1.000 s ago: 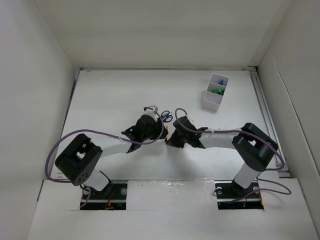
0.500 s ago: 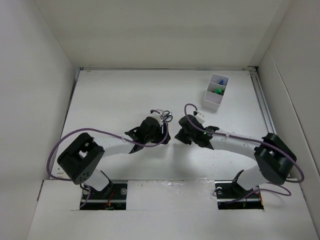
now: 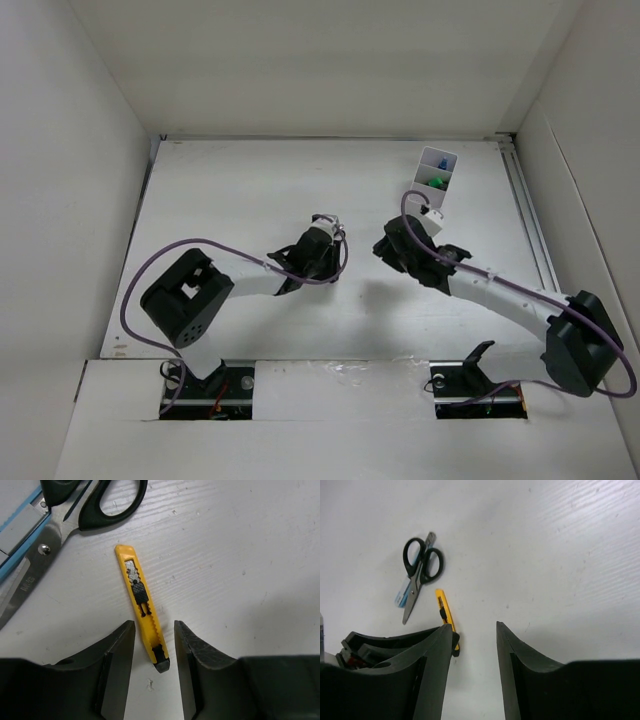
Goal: Sort the stationery into containers
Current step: Pick up the pen from the center of the board.
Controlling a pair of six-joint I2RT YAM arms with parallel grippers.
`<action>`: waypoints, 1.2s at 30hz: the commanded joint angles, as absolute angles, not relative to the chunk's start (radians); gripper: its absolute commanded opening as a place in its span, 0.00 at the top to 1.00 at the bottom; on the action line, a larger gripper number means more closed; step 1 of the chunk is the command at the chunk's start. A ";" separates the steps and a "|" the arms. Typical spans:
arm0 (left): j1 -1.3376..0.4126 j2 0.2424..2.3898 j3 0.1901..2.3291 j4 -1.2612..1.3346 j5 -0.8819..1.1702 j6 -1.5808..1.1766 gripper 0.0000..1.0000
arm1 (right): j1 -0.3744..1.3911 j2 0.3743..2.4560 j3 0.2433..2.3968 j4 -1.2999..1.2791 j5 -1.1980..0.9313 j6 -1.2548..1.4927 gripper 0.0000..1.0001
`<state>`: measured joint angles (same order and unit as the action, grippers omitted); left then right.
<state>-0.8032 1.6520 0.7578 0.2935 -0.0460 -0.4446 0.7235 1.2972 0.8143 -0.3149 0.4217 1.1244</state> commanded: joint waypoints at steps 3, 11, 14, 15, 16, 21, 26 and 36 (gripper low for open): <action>-0.816 1.697 0.808 0.210 -0.115 -0.431 0.73 | 0.672 1.258 0.828 -0.273 0.391 1.063 0.52; -0.890 1.741 0.850 0.074 -0.234 -0.431 0.65 | 0.598 1.267 0.828 -0.184 0.256 1.045 0.44; -0.914 1.753 0.861 0.055 -0.281 -0.442 0.62 | 0.578 1.267 0.828 -0.163 0.193 1.045 0.43; -0.914 1.765 0.861 0.046 -0.293 -0.451 0.62 | 0.578 1.267 0.828 -0.150 0.180 1.045 0.43; -0.914 1.766 0.861 0.046 -0.293 -0.451 0.62 | 0.569 1.267 0.828 -0.150 0.157 1.045 0.43; -0.914 1.786 0.861 0.046 -0.324 -0.460 0.79 | 0.549 1.253 0.792 -0.117 0.133 1.064 0.44; -0.914 1.795 0.861 0.037 -0.350 -0.469 0.94 | 0.511 1.180 0.750 -0.080 0.092 1.094 0.44; -0.923 1.590 0.818 0.116 -0.201 -0.469 1.00 | 0.471 1.246 0.723 -0.005 -0.054 1.085 0.41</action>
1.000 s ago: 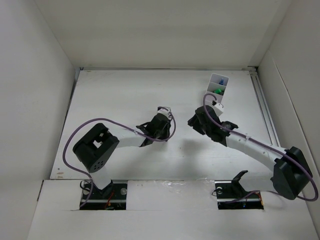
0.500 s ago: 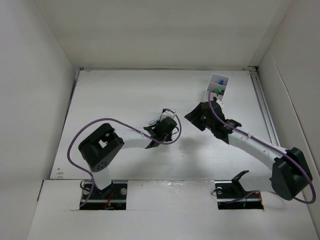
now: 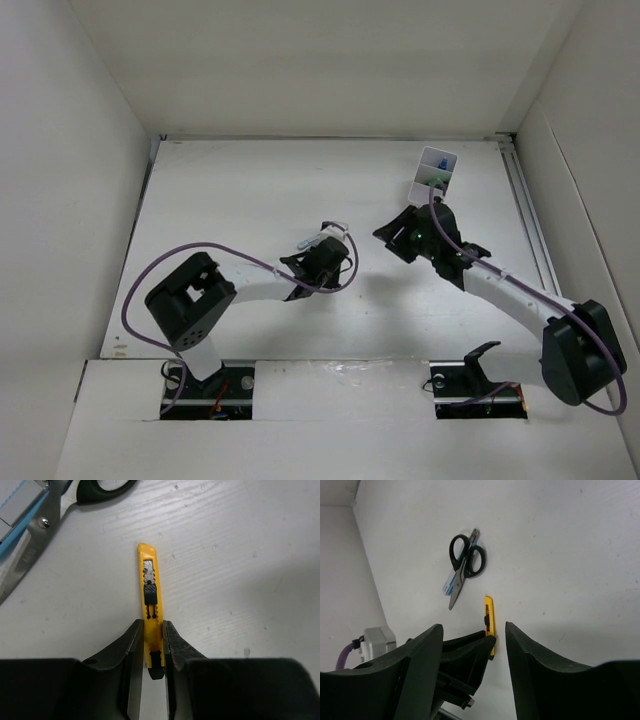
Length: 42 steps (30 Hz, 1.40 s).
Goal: Sort the stationery into containers
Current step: Pick up the pen from the center of the board.
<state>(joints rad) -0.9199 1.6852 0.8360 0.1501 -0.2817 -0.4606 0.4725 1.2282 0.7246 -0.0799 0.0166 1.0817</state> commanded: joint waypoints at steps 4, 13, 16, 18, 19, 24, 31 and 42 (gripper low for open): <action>-0.923 1.484 0.818 0.158 -0.140 -0.460 1.00 | 0.471 1.278 0.723 0.018 -0.121 1.065 0.40; -0.923 1.388 0.799 0.222 -0.032 -0.460 1.00 | 0.538 1.341 0.776 0.018 -0.130 1.037 0.37; -0.923 1.388 0.799 0.222 -0.021 -0.460 1.00 | 0.580 1.341 0.785 0.018 -0.130 1.037 0.39; -0.923 1.388 0.799 0.233 -0.011 -0.460 1.00 | 0.598 1.332 0.785 0.018 -0.115 1.037 0.39; -0.923 1.388 0.799 0.233 -0.011 -0.460 1.00 | 0.609 1.331 0.785 0.018 -0.101 1.037 0.39; -0.923 1.388 0.799 0.233 -0.011 -0.460 1.00 | 0.609 1.278 0.773 0.018 -0.055 1.046 0.41; -0.923 1.379 0.799 0.255 0.023 -0.469 1.00 | 0.609 1.321 0.782 0.029 -0.055 1.046 0.68; -0.923 1.338 0.799 0.273 -0.018 -0.469 0.66 | 0.609 1.325 0.802 0.040 0.011 1.074 1.00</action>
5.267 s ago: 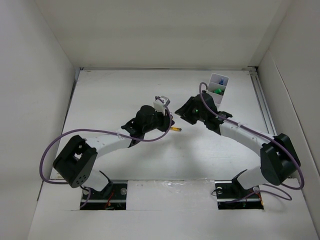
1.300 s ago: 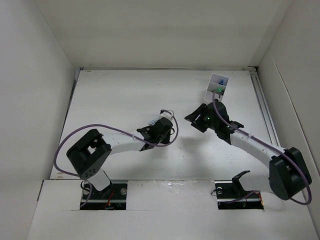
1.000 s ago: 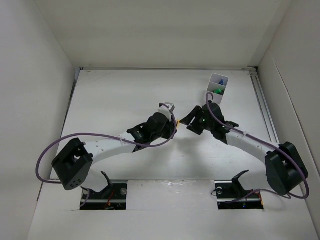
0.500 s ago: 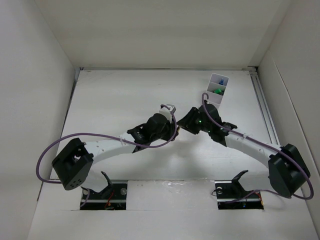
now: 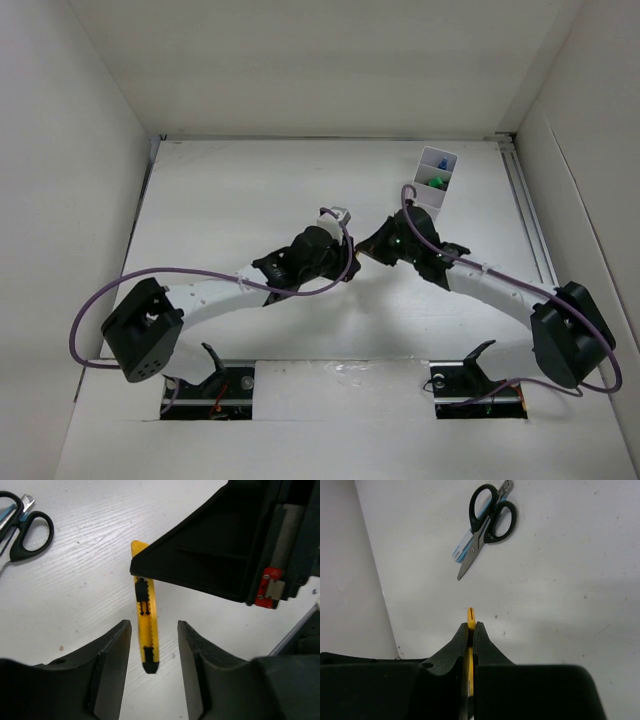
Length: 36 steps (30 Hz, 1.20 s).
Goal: Sort the stationery into containers
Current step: Pick up the pen from the center of the board, then place the pen in the storage box.
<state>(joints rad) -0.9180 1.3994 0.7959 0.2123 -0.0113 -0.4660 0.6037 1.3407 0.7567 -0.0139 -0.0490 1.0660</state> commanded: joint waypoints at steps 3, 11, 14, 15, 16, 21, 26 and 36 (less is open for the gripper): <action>-0.923 1.325 0.810 0.273 -0.051 -0.448 0.50 | 0.585 1.325 0.841 0.040 0.070 1.092 1.00; -0.873 1.262 0.828 0.264 -0.127 -0.391 0.27 | 0.420 1.344 0.971 -0.028 0.372 1.123 1.00; -0.859 1.262 0.818 0.275 -0.173 -0.371 0.27 | 0.377 1.367 1.037 -0.070 0.526 1.114 1.00; -0.859 1.262 0.818 0.275 -0.189 -0.371 0.27 | 0.358 1.379 1.054 -0.084 0.634 1.114 1.00; -0.859 1.262 0.807 0.285 -0.201 -0.362 0.27 | 0.357 1.412 1.084 -0.093 0.684 1.114 1.00; -0.859 1.262 0.775 0.307 -0.265 -0.341 0.25 | 0.310 1.563 1.235 -0.233 0.885 1.089 1.00; -0.841 1.253 0.736 0.325 -0.275 -0.330 0.25 | 0.301 1.703 1.382 -0.380 1.031 1.111 1.00; -0.831 1.249 0.727 0.325 -0.255 -0.330 0.25 | 0.310 1.798 1.413 -0.442 1.083 1.166 1.00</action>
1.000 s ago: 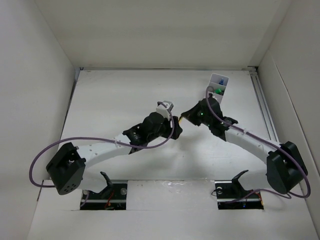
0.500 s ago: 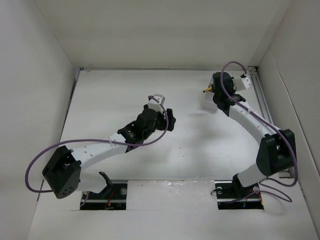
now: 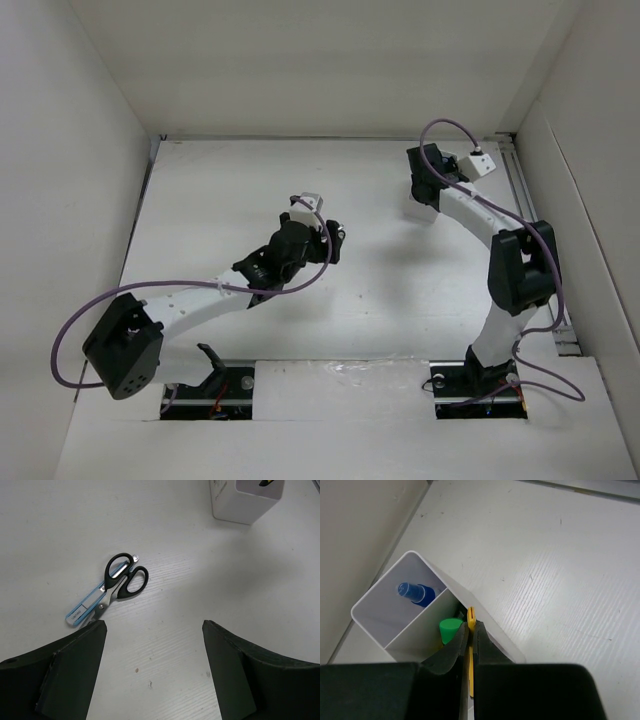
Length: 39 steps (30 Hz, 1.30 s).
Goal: Sort the stationery into containers
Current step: Place the pen in the storage box.
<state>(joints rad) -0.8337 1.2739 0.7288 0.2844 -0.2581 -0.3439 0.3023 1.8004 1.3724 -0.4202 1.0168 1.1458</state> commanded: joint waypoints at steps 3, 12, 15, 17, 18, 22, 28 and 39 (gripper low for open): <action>-0.831 1.270 0.738 0.325 -0.264 -0.330 0.25 | 0.310 1.825 1.413 -0.460 1.103 1.175 1.00; -0.831 1.384 0.807 0.245 -0.310 -0.339 0.26 | 0.310 1.878 1.448 -0.491 1.137 1.200 1.00; -0.831 1.384 0.807 0.264 -0.310 -0.339 0.26 | 0.319 1.878 1.448 -0.491 1.137 1.200 0.87; -0.831 1.393 0.807 0.264 -0.310 -0.339 0.26 | 0.319 1.878 1.448 -0.479 1.137 1.200 0.77; -0.831 1.393 0.807 0.264 -0.310 -0.348 0.26 | 0.328 1.878 1.448 -0.469 1.137 1.200 0.74; -0.781 1.402 0.795 0.282 -0.253 -0.357 0.31 | 0.347 1.847 1.448 -0.469 1.117 1.190 0.64; -0.747 1.402 0.795 0.282 -0.253 -0.357 0.43 | 0.388 1.760 1.385 -0.440 1.065 1.190 0.56; -0.673 1.535 0.842 0.201 -0.288 -0.379 0.88 | 0.529 1.470 1.089 -0.247 0.740 1.112 1.00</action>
